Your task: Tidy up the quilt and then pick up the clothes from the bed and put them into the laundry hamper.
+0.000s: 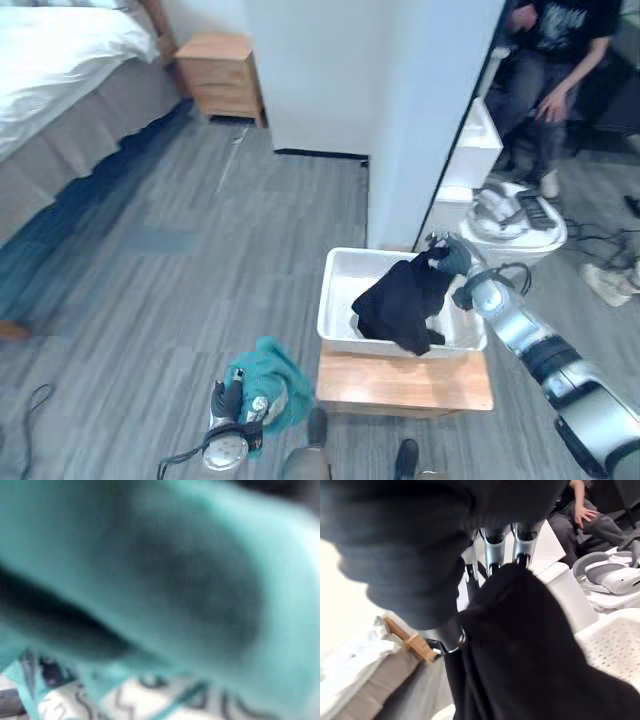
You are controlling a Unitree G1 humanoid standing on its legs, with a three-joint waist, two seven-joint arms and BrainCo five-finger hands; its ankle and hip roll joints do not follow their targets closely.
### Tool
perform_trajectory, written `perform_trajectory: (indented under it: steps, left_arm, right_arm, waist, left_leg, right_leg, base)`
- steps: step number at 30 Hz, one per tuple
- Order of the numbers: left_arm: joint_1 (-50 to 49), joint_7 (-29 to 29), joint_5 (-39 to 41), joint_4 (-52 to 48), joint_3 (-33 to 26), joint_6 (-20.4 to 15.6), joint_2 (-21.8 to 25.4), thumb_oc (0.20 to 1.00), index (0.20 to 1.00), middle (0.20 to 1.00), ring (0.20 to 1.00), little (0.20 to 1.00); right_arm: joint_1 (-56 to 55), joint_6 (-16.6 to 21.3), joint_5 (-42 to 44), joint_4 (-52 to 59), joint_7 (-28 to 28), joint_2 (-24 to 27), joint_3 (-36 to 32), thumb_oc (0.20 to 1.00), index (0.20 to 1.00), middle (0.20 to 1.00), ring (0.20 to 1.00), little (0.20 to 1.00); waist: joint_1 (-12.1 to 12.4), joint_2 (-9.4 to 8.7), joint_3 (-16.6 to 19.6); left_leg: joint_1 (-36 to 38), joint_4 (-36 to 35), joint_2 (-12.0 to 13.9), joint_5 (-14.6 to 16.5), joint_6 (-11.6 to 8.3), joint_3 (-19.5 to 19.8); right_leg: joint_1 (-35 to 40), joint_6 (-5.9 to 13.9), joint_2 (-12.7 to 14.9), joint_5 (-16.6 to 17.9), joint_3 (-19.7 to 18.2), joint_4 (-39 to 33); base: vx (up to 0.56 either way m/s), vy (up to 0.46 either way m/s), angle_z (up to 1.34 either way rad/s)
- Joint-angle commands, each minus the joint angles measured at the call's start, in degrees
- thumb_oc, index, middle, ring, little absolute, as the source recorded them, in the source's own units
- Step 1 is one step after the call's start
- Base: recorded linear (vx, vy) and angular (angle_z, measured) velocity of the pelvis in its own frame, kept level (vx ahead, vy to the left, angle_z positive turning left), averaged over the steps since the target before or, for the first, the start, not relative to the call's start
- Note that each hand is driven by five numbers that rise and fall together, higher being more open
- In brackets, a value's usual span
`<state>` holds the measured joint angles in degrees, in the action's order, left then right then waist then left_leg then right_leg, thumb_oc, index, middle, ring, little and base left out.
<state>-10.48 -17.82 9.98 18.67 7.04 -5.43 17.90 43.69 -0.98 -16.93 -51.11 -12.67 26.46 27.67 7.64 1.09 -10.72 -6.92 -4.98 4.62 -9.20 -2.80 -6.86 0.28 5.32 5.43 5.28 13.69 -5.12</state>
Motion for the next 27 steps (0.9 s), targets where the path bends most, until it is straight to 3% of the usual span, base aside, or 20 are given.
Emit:
perform_trajectory:
  steps: [1, 5, 6, 7, 8, 9, 10, 11, 12, 13, 14, 15, 16, 17, 18, 20, 21, 26, 27]
  left_arm:
    - [11.1, -2.2, -1.2, -7.7, 0.8, -8.0, 7.1, 0.2, 0.2, 0.2, 0.2, 0.2]
    - [13.7, -2.6, -1.9, -15.3, 0.2, -9.7, 8.2, 0.2, 0.2, 0.2, 0.2, 0.2]
    - [14.6, -1.9, -2.4, -19.9, -0.8, -10.2, 8.9, 0.2, 0.2, 0.2, 0.2, 0.2]
    - [14.4, -1.8, -2.4, -20.1, -0.8, -10.1, 9.0, 0.2, 0.2, 0.2, 0.2, 0.2]
    - [14.5, -0.4, -2.0, -22.7, -2.4, -10.0, 9.6, 0.2, 0.2, 0.2, 0.2, 0.2]
    - [14.5, -0.4, -1.9, -22.7, -2.2, -10.0, 9.6, 0.2, 0.2, 0.2, 0.2, 0.2]
    - [15.5, 0.1, -3.5, -22.8, -2.9, -9.2, 9.7, 0.2, 0.2, 0.2, 0.2, 0.2]
    - [15.5, 0.0, -3.6, -22.8, -2.7, -9.2, 9.7, 0.2, 0.2, 0.2, 0.2, 0.2]
    - [16.9, 0.5, -4.8, -21.8, -2.7, -8.0, 9.1, 0.2, 0.2, 0.2, 0.2, 0.2]
    - [17.0, 0.5, -4.8, -21.7, -2.4, -8.1, 9.0, 0.2, 0.2, 0.2, 0.2, 0.2]
    - [19.0, 0.3, -7.5, -19.2, -1.6, -6.5, 7.8, 0.2, 0.2, 0.2, 0.2, 0.2]
    - [19.2, 0.3, -7.5, -19.1, -1.4, -6.5, 7.8, 0.2, 0.2, 0.2, 0.2, 0.2]
    - [21.8, -1.0, -11.4, -14.8, 0.3, -4.5, 6.6, 0.2, 0.2, 0.2, 0.2, 0.2]
    - [22.0, -1.1, -11.4, -14.7, 0.5, -4.6, 6.6, 0.2, 0.2, 0.2, 0.2, 0.2]
    - [23.4, -1.5, -13.9, -10.6, 2.1, -2.6, 5.7, 0.2, 0.2, 0.2, 0.2, 0.2]
    - [23.7, -1.6, -13.9, -10.3, 2.4, -2.8, 5.6, 0.2, 0.2, 0.2, 0.2, 0.2]
    - [25.2, -1.5, -18.0, -3.9, 4.7, -1.2, 4.4, 0.2, 0.2, 0.2, 0.2, 0.2]
    - [29.9, -5.2, -19.6, 4.9, 7.5, 0.1, 2.1, 0.2, 0.2, 0.2, 0.2, 0.2]
    - [32.9, -7.2, -19.2, 11.2, 8.4, 1.6, 0.5, 1.0, 1.0, 1.0, 1.0, 1.0]
  right_arm:
    - [8.7, -0.6, -3.7, 1.2, -5.7, 7.1, 0.3, 1.0, 1.0, 1.0, 1.0, 1.0]
    - [5.2, -0.8, -5.4, 2.5, -6.2, 7.9, 0.0, 1.0, 1.0, 1.0, 1.0, 1.0]
    - [-0.9, -1.1, -8.6, 6.4, -6.2, 8.4, -0.9, 1.0, 1.0, 1.0, 1.0, 1.0]
    - [-1.3, -1.3, -8.7, 6.8, -6.1, 8.4, -1.1, 1.0, 1.0, 1.0, 1.0, 1.0]
    - [-10.0, -1.0, -11.3, 11.9, -4.9, 10.2, -4.3, 1.0, 1.0, 1.0, 1.0, 1.0]
    - [-10.3, -1.1, -11.4, 12.2, -4.8, 10.2, -4.5, 1.0, 1.0, 1.0, 1.0, 1.0]
    - [-19.4, -0.3, -13.2, 17.8, -3.7, 11.7, -8.4, 1.0, 1.0, 1.0, 1.0, 1.0]
    - [-19.9, -0.4, -13.3, 18.2, -3.6, 11.8, -8.8, 1.0, 1.0, 1.0, 1.0, 1.0]
    - [-27.9, 0.3, -14.1, 23.2, -2.9, 11.9, -12.2, 1.0, 1.0, 1.0, 1.0, 1.0]
    - [-28.6, 0.2, -14.2, 23.7, -2.7, 12.0, -12.7, 1.0, 1.0, 1.0, 1.0, 1.0]
    - [-36.4, 0.6, -15.2, 26.9, -2.3, 11.6, -15.8, 1.0, 1.0, 1.0, 1.0, 1.0]
    - [-36.6, 0.6, -15.2, 27.2, -2.2, 11.6, -16.1, 1.0, 1.0, 1.0, 1.0, 1.0]
    - [-42.9, 0.9, -15.5, 29.8, -2.6, 10.6, -18.9, 1.0, 1.0, 1.0, 1.0, 1.0]
    - [-43.1, 0.9, -15.5, 30.0, -2.5, 10.6, -19.1, 1.0, 1.0, 1.0, 1.0, 1.0]
    - [-46.2, 1.4, -15.2, 31.4, -2.7, 10.0, -20.4, 1.0, 1.0, 1.0, 1.0, 1.0]
    - [-46.5, 1.4, -15.2, 31.7, -2.5, 10.0, -20.8, 1.0, 1.0, 1.0, 1.0, 1.0]
    - [-51.5, 2.5, -15.4, 35.0, -2.3, 8.6, -21.5, 1.0, 1.0, 1.0, 1.0, 1.0]
    - [-49.8, 2.6, -15.2, 35.0, -3.7, 7.2, -18.8, 1.0, 1.0, 1.0, 1.0, 1.0]
    - [-49.3, 2.3, -15.3, 34.0, -4.9, 6.1, -16.9, 1.0, 1.0, 1.0, 1.0, 1.0]
  waist:
    - [0.8, 0.39, -2.5]
    - [-0.9, 0.27, -2.2]
    - [-2.9, -0.09, -1.8]
    - [-2.8, -0.14, -1.7]
    - [-5.1, -0.56, -1.3]
    - [-5.0, -0.57, -1.2]
    - [-7.7, -0.93, -0.6]
    - [-7.5, -0.92, -0.5]
    - [-10.1, -1.14, 0.1]
    - [-9.8, -1.13, 0.2]
    - [-12.6, -1.31, 0.4]
    - [-12.4, -1.26, 0.4]
    - [-15.5, -1.29, 0.1]
    - [-15.3, -1.25, 0.1]
    - [-17.7, -1.33, -0.5]
    - [-17.3, -1.21, -0.4]
    - [-20.7, -1.05, -1.1]
    - [-22.6, -0.9, -3.2]
    - [-23.7, -1.16, -4.5]
  left_leg:
    - [4.5, 0.0, -1.5, 6.1, -2.91, -1.3]
    - [4.7, 0.0, -1.2, 6.2, -2.98, -1.7]
    - [5.7, 0.0, -0.9, 6.6, -2.78, -2.5]
    - [5.8, 0.0, -0.9, 6.7, -2.78, -2.5]
    - [7.4, 0.0, -0.6, 7.5, -2.58, -3.7]
    - [7.3, 0.0, -0.6, 7.3, -2.56, -3.7]
    - [8.7, 0.0, -0.4, 8.2, -2.47, -5.1]
    - [8.6, 0.0, -0.3, 8.0, -2.46, -5.2]
    - [9.4, 0.0, 0.0, 8.6, -2.36, -6.6]
    - [9.5, 0.0, 0.0, 8.6, -2.36, -6.6]
    - [10.9, 0.0, 0.2, 9.6, -2.21, -8.2]
    - [10.7, 0.0, 0.2, 9.3, -2.2, -8.3]
    - [11.7, 0.0, 0.4, 10.1, -2.08, -10.0]
    - [11.5, 0.0, 0.4, 9.9, -2.08, -10.1]
    - [11.9, 0.0, 0.5, 10.3, -2.05, -11.5]
    - [11.7, 0.0, 0.6, 10.0, -2.06, -11.8]
    - [11.6, 0.0, 0.8, 10.4, -1.94, -14.3]
    - [9.6, 0.0, 0.8, 9.8, -1.76, -16.4]
    - [8.4, 0.0, 0.8, 9.6, -1.65, -16.7]
  right_leg:
    - [4.7, 2.59, 0.2, -8.3, 1.1, 1.3]
    - [5.2, 2.66, 0.0, -8.0, 0.9, 0.9]
    - [5.7, 2.66, 0.0, -8.0, -0.1, 0.8]
    - [5.9, 2.67, 0.0, -8.0, -0.1, 0.8]
    - [6.6, 2.75, 0.2, -8.2, -1.2, 0.6]
    - [6.5, 2.71, 0.1, -8.0, -1.3, 0.5]
    - [7.0, 2.89, 0.3, -8.2, -2.4, 0.4]
    - [6.9, 2.84, 0.3, -8.0, -2.5, 0.3]
    - [6.7, 2.93, 0.4, -8.0, -3.6, 0.3]
    - [6.8, 2.94, 0.4, -8.0, -3.6, 0.3]
    - [6.9, 3.15, 0.5, -8.2, -4.9, 0.3]
    - [6.8, 3.09, 0.5, -8.0, -4.9, 0.2]
    - [6.6, 3.43, 0.6, -8.1, -6.5, 0.3]
    - [6.4, 3.35, 0.5, -7.8, -6.6, 0.2]
    - [5.7, 3.72, 0.6, -7.7, -7.7, 0.4]
    - [5.4, 3.63, 0.5, -7.4, -7.9, 0.4]
    - [3.3, 3.99, 0.7, -6.8, -10.6, 0.6]
    - [-1.5, 4.2, 0.6, -6.1, -13.2, 2.3]
    - [-3.6, 4.28, 0.5, -6.1, -13.8, 3.3]
  base:
    - [-0.02, -0.002, 0.49]
    - [0.0, 0.004, 0.19]
    - [0.02, 0.006, -0.11]
    - [0.09, 0.007, -0.11]
    - [0.06, 0.003, -0.21]
    - [0.12, 0.012, -0.32]
    - [0.04, 0.009, -0.54]
    - [0.1, 0.007, -0.52]
    - [0.04, -0.002, -0.52]
    - [0.11, 0.005, -0.52]
    - [0.06, 0.005, -0.49]
    - [0.09, 0.019, -0.44]
    - [0.01, 0.01, -0.34]
    - [0.02, 0.018, -0.5]
    - [-0.02, -0.01, -0.58]
    - [-0.02, 0.013, -0.66]
    - [-0.03, 0.044, -0.58]
    - [-0.1, 0.034, -0.53]
    - [-0.13, 0.006, -0.31]
